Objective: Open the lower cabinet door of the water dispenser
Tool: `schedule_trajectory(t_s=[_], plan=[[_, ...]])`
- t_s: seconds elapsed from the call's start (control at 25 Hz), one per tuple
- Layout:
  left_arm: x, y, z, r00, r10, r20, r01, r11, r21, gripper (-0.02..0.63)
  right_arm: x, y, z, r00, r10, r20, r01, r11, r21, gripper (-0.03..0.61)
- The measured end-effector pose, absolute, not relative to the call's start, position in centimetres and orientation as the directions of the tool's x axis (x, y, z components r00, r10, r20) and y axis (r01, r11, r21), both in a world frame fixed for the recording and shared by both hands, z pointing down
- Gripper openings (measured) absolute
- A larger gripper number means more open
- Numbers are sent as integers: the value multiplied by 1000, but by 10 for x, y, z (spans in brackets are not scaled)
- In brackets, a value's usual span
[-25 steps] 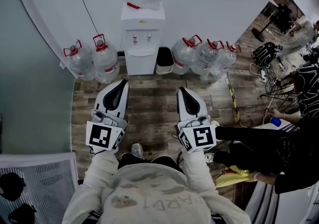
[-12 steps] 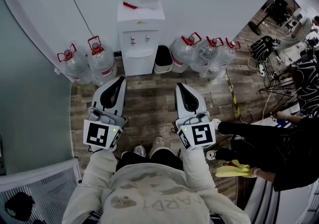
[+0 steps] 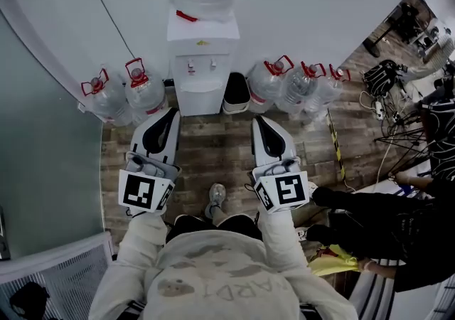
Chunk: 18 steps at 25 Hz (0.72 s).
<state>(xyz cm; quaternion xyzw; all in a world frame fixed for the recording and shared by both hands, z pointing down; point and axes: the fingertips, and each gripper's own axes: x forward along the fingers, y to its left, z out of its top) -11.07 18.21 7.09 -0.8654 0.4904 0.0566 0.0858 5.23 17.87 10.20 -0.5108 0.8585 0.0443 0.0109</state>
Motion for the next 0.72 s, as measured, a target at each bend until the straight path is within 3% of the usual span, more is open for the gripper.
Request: schedule_trajectory(t_s=[0.72], plan=[[-79, 69, 65, 441, -874, -203, -897, -426, -116, 4, 74, 48, 102, -574, -816, -69, -818, 568, 85, 9]])
